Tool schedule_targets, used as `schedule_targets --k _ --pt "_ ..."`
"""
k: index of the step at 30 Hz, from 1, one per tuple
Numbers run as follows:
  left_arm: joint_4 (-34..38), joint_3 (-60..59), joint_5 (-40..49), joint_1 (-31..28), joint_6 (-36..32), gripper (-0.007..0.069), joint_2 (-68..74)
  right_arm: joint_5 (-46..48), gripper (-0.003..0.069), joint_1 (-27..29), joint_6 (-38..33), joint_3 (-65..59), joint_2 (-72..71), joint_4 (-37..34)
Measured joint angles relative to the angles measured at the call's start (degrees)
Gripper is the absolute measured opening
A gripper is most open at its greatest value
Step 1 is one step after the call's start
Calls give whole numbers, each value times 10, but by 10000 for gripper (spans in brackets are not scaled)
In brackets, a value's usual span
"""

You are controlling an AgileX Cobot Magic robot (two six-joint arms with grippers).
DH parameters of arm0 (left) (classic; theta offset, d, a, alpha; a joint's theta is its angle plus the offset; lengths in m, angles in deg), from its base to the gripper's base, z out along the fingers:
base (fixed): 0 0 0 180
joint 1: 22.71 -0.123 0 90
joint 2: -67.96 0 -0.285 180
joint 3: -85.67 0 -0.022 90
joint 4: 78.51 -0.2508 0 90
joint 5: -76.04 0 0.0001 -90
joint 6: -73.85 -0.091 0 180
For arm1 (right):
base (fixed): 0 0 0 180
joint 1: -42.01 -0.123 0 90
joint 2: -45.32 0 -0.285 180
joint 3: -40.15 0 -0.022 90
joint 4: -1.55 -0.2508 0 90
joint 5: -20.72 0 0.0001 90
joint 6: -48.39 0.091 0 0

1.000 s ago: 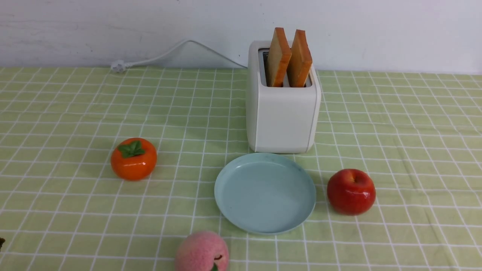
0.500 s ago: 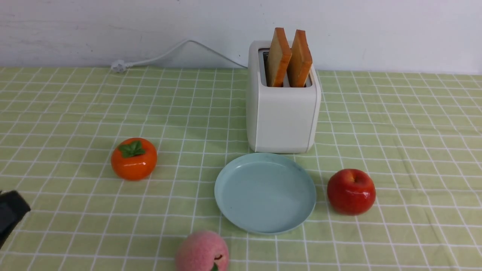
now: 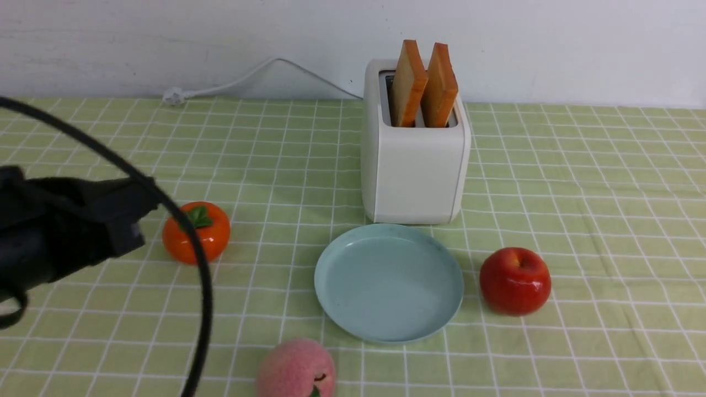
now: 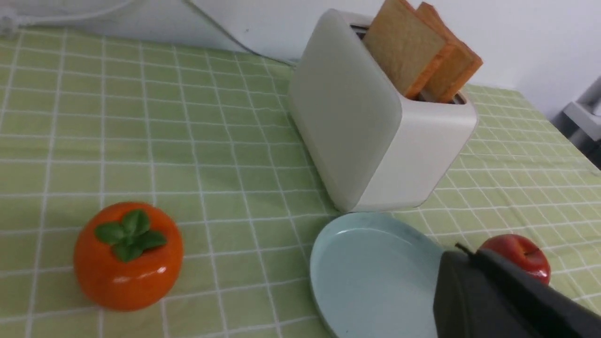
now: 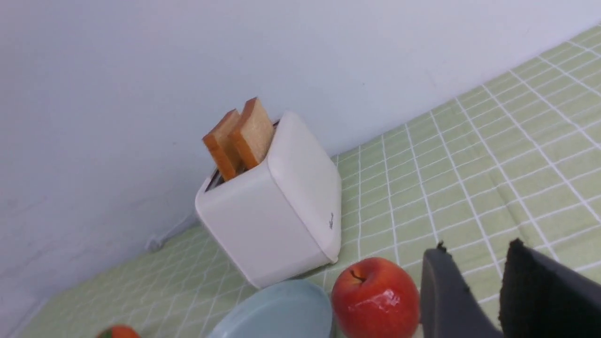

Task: Take toasted bread from bread machine on green coffee tablecloth place on plate.
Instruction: 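Reach for a toast slice standing in the toaster with the left gripper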

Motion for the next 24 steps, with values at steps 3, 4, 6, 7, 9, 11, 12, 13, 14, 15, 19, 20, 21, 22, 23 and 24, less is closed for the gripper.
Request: schedule_targets --k 3,4,6,7,9,11,12,13,14,15,19,20,21,22,23,24 --pt "51 29 -55 75 -63 -13 57 89 140 0 -44 75 36 17" --pt "64 37 -74 94 -76 -13 71 110 131 0 -58 99 47 20" --pt "97 75 -145 164 -128 -13 137 201 97 0 -127 168 92 21" --pt "102 81 -151 173 -135 -13 147 206 97 0 -132 173 95 21" --pt "116 118 -217 213 -156 -9 207 253 83 0 -184 212 121 10" --pt "111 161 -266 238 -161 22 270 267 83 0 -229 227 131 -12" --pt "104 177 -275 245 -161 41 298 270 83 0 -246 227 133 -19" --pt "93 197 -281 251 -159 70 326 272 83 0 -267 228 135 -30" --pt "80 217 -283 254 -155 104 355 274 83 0 -285 228 135 -41" --pt "69 234 -284 255 -149 142 377 276 83 0 -298 228 135 -53" --pt "40 294 -295 257 -122 277 452 278 83 0 -336 228 135 -85" --pt "35 324 -322 257 -109 347 490 282 83 0 -346 228 135 -96" --pt "34 327 -325 257 -107 364 494 282 83 0 -346 228 135 -97" --pt "32 349 -355 257 -101 415 518 284 84 0 -348 228 135 -100" --pt "31 364 -373 257 -99 444 534 285 84 0 -351 228 135 -101" --pt "30 385 -388 256 -97 471 553 287 84 0 -353 228 135 -101"
